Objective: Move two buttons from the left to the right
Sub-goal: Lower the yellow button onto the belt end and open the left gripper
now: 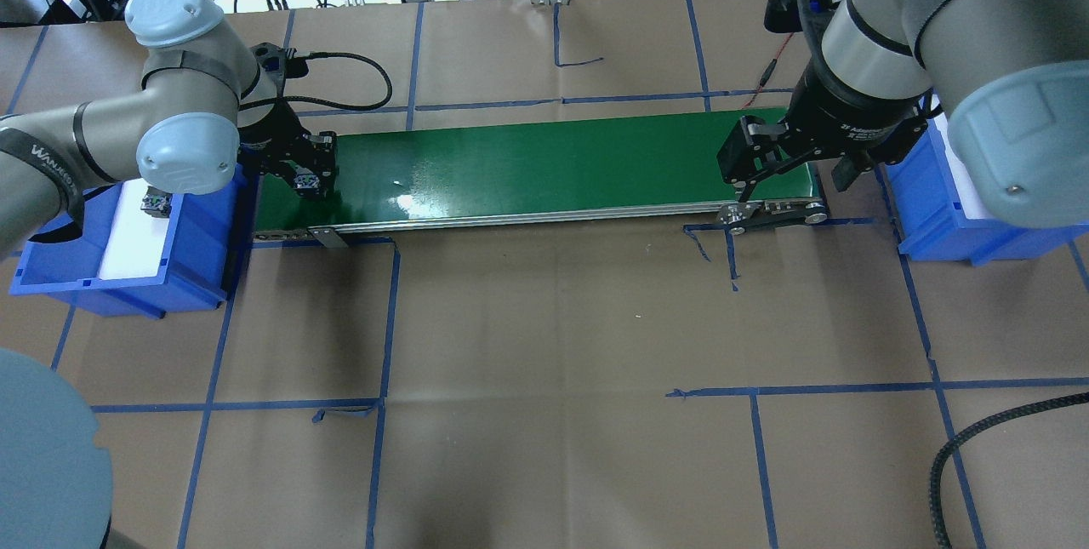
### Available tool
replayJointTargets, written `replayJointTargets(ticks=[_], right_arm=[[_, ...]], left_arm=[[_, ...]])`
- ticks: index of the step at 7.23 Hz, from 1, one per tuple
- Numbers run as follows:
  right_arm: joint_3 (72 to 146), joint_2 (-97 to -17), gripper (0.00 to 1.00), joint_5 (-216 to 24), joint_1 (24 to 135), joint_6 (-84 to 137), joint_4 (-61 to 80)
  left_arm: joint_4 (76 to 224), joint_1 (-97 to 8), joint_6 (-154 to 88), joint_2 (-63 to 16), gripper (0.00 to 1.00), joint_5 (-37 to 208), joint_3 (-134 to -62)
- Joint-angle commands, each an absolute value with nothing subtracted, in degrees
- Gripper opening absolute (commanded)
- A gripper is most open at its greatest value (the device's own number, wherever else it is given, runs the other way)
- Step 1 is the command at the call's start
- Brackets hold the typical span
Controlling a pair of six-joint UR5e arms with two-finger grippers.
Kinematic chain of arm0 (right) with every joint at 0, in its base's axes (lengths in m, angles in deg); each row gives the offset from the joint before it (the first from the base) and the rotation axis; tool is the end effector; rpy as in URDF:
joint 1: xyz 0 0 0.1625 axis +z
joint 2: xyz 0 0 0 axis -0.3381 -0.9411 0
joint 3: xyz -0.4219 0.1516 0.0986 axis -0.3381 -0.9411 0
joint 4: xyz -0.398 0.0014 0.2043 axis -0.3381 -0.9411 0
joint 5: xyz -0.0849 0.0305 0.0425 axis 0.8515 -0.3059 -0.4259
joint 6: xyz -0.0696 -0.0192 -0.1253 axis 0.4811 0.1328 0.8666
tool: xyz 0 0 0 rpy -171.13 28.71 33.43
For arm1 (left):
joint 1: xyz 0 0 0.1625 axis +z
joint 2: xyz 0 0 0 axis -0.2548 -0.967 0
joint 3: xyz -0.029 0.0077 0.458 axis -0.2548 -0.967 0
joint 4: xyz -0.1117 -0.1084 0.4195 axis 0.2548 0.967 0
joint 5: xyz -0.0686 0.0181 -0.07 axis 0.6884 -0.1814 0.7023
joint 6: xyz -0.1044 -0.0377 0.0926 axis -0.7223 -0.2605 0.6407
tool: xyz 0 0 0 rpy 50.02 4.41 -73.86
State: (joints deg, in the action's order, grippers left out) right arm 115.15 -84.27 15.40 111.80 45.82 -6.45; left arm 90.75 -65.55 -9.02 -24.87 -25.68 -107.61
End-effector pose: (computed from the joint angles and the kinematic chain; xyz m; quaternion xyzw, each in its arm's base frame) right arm 0.1534 -0.4699 0.4581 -0.0438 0.9990 -0.0068 0.0114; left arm -0.0254 -0.6457 0.2245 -0.0054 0.9999 -0.0122 0.0006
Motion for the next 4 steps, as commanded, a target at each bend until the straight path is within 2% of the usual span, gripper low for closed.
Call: replayJointTargets(ticks=[1,4], right_arm=[[115.1,-84.3,1.0,15.4,111.9,45.8,-6.5],[115.1,-84.3,1.0,15.4,111.8,45.8,-6.5]], left_arm=[[90.6,-65.5,-9.6,-24.8,1.0,-25.7,-106.8],[92.5,-65.5,-9.2,-21.5,1.0,-25.8,-104.2]])
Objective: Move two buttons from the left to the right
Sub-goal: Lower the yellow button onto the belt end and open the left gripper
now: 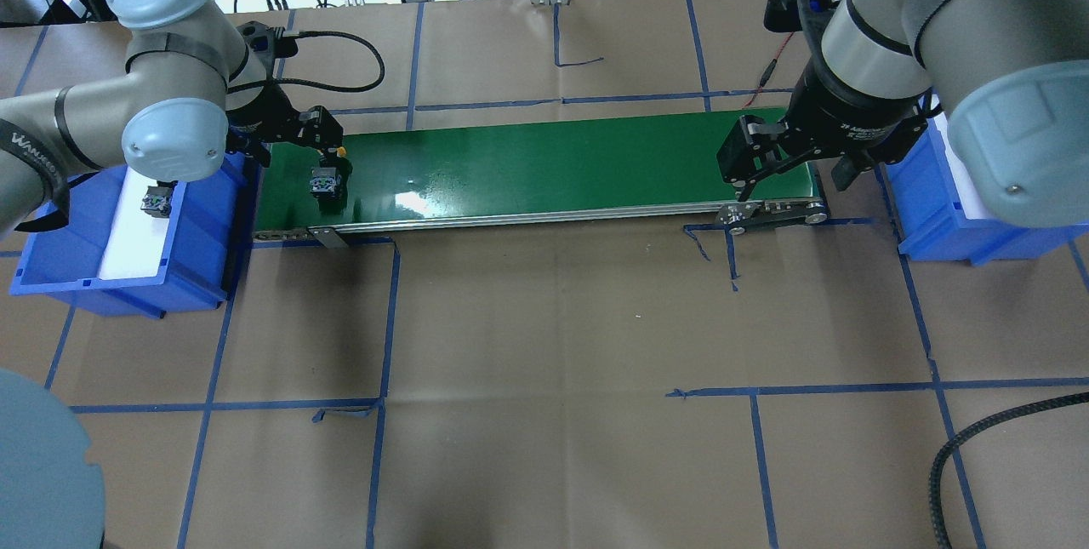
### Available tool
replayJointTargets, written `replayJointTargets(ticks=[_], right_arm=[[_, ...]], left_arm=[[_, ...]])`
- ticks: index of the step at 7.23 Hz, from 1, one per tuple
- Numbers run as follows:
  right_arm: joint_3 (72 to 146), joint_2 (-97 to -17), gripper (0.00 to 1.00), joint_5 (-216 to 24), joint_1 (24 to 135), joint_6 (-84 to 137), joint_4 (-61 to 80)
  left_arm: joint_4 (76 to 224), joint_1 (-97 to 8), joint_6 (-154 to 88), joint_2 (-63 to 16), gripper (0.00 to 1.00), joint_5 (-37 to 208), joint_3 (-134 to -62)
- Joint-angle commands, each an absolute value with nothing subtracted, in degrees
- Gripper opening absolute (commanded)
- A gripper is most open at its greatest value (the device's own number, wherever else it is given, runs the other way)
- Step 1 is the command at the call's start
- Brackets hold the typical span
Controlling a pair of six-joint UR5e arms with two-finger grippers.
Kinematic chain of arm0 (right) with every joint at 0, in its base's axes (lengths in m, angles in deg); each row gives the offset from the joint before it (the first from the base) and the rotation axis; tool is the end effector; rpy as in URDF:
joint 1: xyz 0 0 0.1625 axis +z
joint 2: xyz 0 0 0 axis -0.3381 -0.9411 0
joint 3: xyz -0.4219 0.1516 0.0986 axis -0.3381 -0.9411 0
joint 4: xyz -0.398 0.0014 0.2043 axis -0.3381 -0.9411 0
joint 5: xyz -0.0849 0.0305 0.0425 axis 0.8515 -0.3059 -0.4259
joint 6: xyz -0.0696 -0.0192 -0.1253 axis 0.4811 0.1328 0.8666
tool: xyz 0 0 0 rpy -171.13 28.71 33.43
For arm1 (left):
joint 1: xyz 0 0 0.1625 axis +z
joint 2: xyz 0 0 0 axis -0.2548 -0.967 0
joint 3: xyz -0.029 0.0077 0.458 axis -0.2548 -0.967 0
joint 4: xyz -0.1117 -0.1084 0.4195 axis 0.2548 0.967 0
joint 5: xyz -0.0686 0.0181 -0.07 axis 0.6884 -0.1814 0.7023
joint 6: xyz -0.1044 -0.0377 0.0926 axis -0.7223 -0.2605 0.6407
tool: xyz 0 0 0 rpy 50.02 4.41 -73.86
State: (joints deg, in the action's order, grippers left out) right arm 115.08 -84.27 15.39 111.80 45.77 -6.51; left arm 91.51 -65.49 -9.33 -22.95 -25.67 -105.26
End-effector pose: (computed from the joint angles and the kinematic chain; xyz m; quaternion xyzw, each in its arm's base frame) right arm 0.1534 -0.4703 0.4588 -0.0434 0.9990 -0.0080 0.0115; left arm -0.0231 -0.6553 0.2641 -0.0085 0.9990 -0.0424 0.0054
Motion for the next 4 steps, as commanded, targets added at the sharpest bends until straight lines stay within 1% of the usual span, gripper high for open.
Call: replayJointTargets(ticks=[1,2,4], right_arm=[[115.1,-84.3,1.0,15.4,111.8,45.8,-6.5],[115.0,-84.3,1.0,15.4,111.8,45.8,-6.5],[115.0,-84.3,1.0,15.4,111.8,45.8,-6.5]], left_arm=[[96.6,-65.4,-9.1,-18.3,1.0,-25.7,-103.5],[99.9,-65.4,-9.1,-14.9,1.0,-25.8,-103.3],[106.5,-64.8,-8.9,-11.7,1.0,-25.8,-101.8]])
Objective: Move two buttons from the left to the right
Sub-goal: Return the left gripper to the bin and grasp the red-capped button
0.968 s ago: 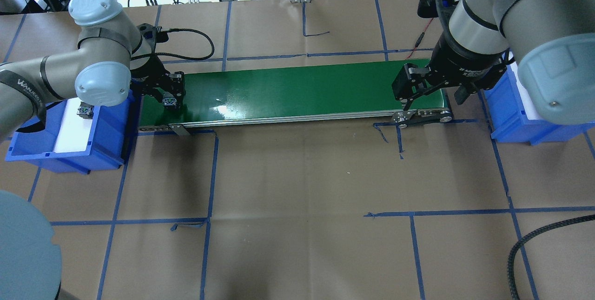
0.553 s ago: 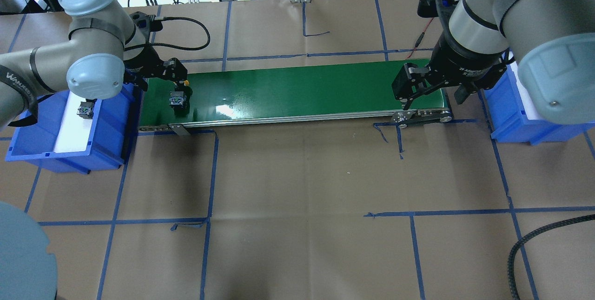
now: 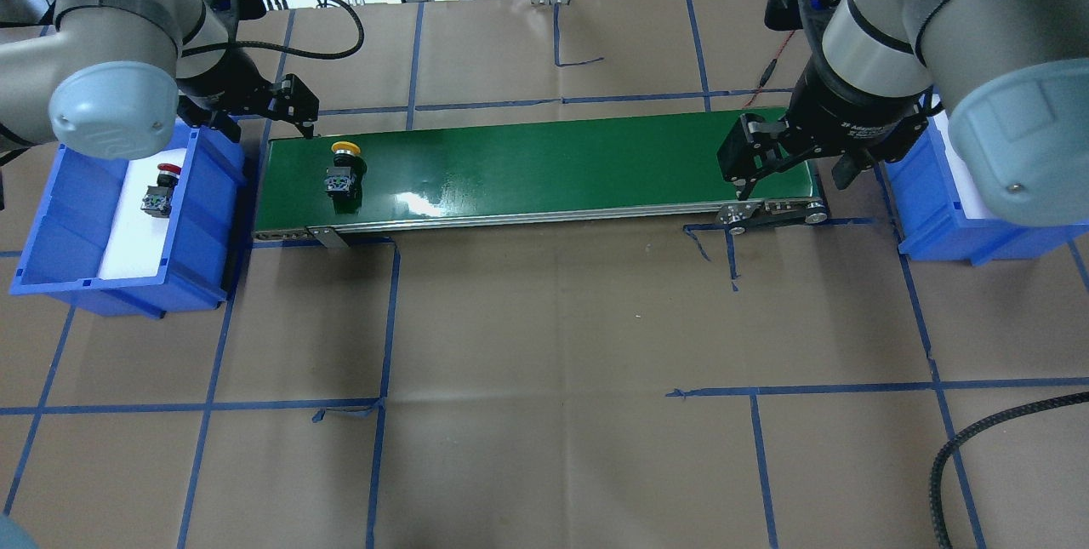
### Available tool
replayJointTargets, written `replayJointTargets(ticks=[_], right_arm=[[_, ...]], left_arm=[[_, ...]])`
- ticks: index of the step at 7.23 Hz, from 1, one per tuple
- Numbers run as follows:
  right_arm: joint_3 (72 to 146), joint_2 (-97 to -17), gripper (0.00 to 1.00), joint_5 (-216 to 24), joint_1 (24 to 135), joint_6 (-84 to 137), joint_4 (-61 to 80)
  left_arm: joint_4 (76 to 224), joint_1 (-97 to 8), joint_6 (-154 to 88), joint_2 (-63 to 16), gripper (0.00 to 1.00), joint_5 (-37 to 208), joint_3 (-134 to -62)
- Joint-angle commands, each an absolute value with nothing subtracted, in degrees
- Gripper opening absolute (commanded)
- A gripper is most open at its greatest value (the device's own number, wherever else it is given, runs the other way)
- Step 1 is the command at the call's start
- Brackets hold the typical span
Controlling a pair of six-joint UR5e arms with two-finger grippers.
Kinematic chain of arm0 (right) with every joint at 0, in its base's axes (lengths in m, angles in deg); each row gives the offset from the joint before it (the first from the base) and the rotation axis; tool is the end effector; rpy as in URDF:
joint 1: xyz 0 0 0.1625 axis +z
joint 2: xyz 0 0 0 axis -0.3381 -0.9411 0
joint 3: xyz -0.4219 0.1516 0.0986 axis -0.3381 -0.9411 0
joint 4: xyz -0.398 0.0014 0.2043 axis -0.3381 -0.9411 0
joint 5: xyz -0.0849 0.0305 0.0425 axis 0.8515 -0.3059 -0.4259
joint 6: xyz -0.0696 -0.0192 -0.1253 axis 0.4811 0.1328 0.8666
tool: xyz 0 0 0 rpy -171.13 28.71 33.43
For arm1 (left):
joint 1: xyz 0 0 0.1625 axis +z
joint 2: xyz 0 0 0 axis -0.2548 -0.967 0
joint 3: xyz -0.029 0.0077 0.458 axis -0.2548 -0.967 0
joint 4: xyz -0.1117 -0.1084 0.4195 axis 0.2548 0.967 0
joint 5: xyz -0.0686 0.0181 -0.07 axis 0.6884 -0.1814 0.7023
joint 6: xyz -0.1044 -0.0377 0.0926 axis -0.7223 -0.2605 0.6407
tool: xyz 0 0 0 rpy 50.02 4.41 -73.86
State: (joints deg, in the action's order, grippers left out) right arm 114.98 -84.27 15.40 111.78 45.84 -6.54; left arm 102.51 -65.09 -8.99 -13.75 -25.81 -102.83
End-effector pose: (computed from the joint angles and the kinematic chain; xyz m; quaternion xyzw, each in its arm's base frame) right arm 0.1532 -0.4707 0.4598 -0.0438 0.9989 -0.0091 0.0114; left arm -0.0248 -0.6180 0.3644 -0.0091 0.9988 -0.0476 0.0078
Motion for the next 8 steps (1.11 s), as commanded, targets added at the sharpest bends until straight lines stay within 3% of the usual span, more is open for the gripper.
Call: replayJointTargets(ticks=[1,8], right_arm=[[114.9,-84.2,1.0,15.4,111.8,45.8,-6.5],[113.9,-84.0,1.0,15.6,111.8,46.2,-6.5]], left_arm=[[108.5,-64.3,-8.8,-11.7,1.0,-25.8,-100.1],[108.6,-43.0,17.3,-16.8,1.0,-25.1,-98.4]])
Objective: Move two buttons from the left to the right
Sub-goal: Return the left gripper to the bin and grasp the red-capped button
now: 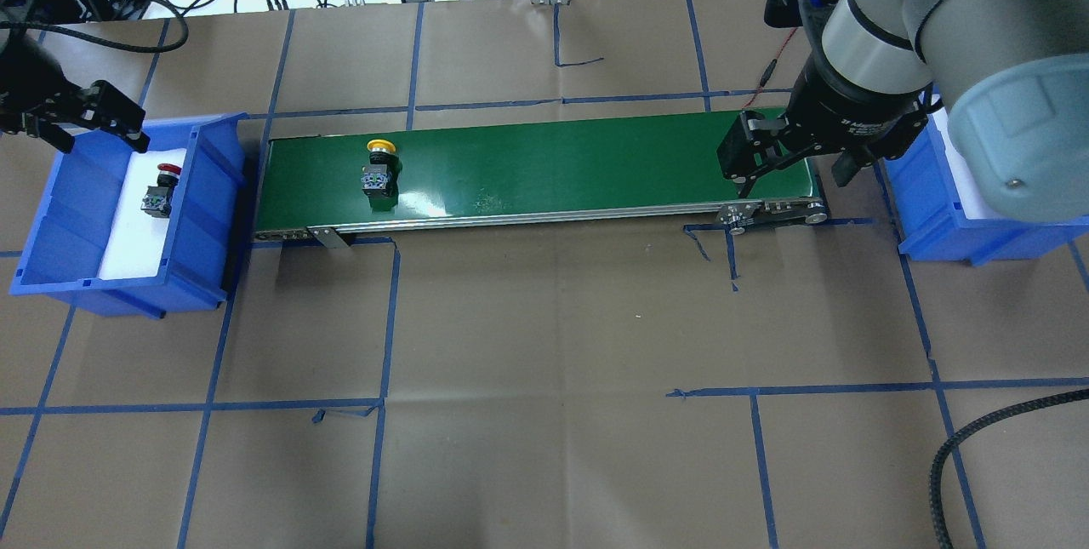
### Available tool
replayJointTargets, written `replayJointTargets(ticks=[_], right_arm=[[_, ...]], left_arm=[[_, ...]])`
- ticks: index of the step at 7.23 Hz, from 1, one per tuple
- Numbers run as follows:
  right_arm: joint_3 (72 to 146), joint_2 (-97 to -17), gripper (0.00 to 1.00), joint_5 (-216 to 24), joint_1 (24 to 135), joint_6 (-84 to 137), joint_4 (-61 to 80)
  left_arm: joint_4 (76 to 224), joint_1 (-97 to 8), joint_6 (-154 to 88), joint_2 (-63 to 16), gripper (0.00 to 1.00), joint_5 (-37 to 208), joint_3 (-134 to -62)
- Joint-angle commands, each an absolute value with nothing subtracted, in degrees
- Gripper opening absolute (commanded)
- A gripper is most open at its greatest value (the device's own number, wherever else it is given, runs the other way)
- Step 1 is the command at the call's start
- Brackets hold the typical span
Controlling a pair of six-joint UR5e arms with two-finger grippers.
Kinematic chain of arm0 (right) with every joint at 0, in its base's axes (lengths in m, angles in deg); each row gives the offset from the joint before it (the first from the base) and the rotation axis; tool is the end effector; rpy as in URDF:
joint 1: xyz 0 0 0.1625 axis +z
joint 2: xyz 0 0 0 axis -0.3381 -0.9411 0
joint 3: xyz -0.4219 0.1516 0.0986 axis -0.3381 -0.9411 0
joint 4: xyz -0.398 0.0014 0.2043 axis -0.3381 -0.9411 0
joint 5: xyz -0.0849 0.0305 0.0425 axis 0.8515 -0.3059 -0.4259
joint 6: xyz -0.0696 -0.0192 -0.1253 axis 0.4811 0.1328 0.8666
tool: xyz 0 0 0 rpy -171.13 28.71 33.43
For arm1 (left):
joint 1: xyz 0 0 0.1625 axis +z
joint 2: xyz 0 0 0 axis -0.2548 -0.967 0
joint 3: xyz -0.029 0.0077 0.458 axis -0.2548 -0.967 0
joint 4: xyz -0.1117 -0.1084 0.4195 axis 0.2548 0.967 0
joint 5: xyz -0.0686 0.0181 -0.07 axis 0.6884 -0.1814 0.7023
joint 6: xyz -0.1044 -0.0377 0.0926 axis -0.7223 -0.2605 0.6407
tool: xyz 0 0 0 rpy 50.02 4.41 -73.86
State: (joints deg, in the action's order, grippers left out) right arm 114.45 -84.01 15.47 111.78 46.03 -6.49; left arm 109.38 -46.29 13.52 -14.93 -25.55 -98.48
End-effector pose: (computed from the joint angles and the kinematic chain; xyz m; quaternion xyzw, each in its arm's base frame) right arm 0.1531 -0.4734 0.4625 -0.0455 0.9988 -0.0110 0.0108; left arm 0.1781 -0.5987 0.3786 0.0233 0.9996 -0.0151 0.0058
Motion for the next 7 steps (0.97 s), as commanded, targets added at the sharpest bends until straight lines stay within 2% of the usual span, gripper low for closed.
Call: replayJointTargets(ticks=[1,7], right_arm=[[113.7,-83.9,1.0,15.6,111.8,46.0,-6.5],[113.3,-83.3,1.0,15.5,111.8,46.0,-6.5]], left_arm=[[106.4,-42.5,17.4,-19.3,1.0,-24.9,-98.2],[93.7,-43.0,19.5,-27.6,0.99,-24.4,-101.0]])
